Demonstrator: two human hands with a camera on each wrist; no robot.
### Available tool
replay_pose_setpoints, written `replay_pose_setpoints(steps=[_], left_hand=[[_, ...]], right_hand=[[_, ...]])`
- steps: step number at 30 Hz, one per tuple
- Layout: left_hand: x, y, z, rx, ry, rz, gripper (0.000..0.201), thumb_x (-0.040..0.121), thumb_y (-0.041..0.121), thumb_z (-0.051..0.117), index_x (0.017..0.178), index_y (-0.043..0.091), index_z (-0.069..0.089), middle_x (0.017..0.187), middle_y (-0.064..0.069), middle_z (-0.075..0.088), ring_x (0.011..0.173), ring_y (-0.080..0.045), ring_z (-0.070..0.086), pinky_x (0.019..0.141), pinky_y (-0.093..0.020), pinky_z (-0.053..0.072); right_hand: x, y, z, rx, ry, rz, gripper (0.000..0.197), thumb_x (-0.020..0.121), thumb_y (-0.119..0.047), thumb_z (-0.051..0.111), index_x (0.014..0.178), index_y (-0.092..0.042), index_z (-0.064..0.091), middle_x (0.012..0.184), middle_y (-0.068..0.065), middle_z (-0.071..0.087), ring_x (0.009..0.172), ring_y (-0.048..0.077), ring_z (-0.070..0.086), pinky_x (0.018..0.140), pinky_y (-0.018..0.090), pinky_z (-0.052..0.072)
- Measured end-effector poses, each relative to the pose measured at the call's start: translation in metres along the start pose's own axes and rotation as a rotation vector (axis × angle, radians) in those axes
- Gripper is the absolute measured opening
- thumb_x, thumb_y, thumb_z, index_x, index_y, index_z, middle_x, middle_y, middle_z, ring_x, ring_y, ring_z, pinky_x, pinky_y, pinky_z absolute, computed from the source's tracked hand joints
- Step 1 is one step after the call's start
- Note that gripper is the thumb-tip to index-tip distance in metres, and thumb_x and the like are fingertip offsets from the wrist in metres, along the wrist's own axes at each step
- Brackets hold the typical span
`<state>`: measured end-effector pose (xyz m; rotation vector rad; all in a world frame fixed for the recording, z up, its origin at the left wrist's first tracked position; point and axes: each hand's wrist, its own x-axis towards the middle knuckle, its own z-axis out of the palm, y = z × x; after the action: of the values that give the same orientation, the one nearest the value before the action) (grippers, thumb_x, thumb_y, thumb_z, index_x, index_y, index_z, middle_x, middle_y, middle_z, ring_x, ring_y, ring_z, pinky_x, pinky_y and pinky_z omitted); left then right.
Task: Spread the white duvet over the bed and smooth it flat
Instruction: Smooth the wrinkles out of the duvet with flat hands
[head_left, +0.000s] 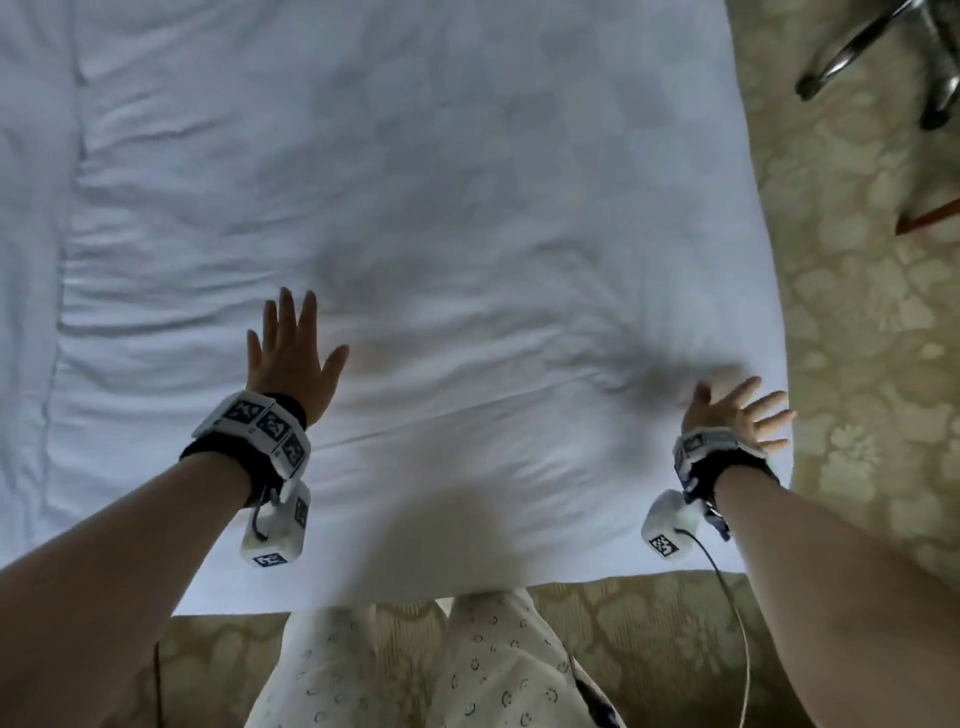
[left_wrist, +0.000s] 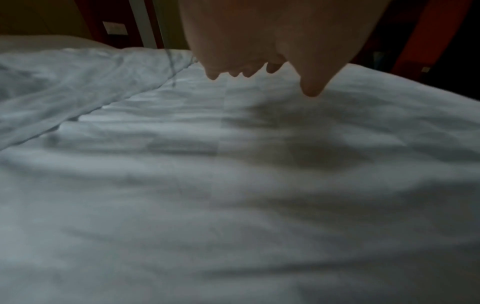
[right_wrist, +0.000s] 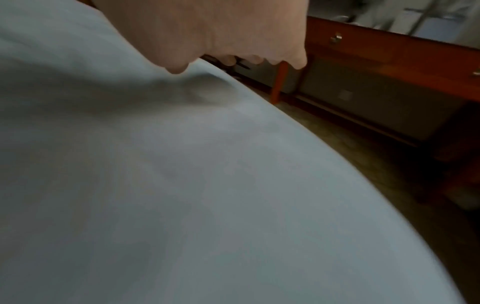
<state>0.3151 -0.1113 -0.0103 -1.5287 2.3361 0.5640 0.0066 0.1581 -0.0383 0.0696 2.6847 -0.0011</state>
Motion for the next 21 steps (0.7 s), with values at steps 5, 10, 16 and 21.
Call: replay_pose_setpoints(steps=[5,10,16,21], left_hand=[[0.025,-0.02,-0.059,-0.019,0.09,0.004,0.068,0.098,0.042,0.032,0.151,0.018,-0.003,0.159,-0.006,-0.011,0.148,-0.023,-0.008,0.119,-0.044,0.0],[0.071,-0.072,-0.121,-0.082,0.163,-0.065,0.067,0.099,0.039,0.033,0.151,0.017,-0.001,0.16,-0.006,-0.009,0.148,-0.023,-0.007,0.12,-0.045,0.0],[0.14,-0.141,-0.171,-0.132,0.187,-0.093,0.066,0.098,0.039,0.034,0.151,0.016,0.001,0.16,-0.007,-0.006,0.148,-0.024,-0.005,0.12,-0.046,0.001],[0.191,-0.182,-0.179,-0.134,0.13,-0.115,0.066,0.099,0.039,0.033,0.151,0.016,0.0,0.16,-0.007,-0.008,0.148,-0.024,-0.006,0.12,-0.045,0.001]], right_hand=[[-0.027,-0.136,-0.028,0.041,-0.016,-0.358,0.065,0.098,-0.05,0.021,0.152,-0.02,-0.002,0.159,0.01,-0.009,0.147,0.029,-0.008,0.119,0.049,0.003],[-0.101,-0.285,-0.059,0.098,0.068,-0.694,0.063,0.099,-0.048,0.022,0.152,-0.021,0.0,0.159,0.009,-0.008,0.148,0.028,-0.007,0.12,0.044,0.004],[-0.194,-0.398,-0.026,-0.018,0.061,-1.074,0.063,0.099,-0.046,0.027,0.152,-0.023,0.002,0.16,0.009,-0.007,0.148,0.028,-0.006,0.12,0.042,0.003],[-0.224,-0.457,0.026,-0.118,-0.032,-1.084,0.064,0.099,-0.046,0.026,0.151,-0.023,-0.003,0.159,0.009,-0.01,0.148,0.028,-0.008,0.121,0.042,0.001]])
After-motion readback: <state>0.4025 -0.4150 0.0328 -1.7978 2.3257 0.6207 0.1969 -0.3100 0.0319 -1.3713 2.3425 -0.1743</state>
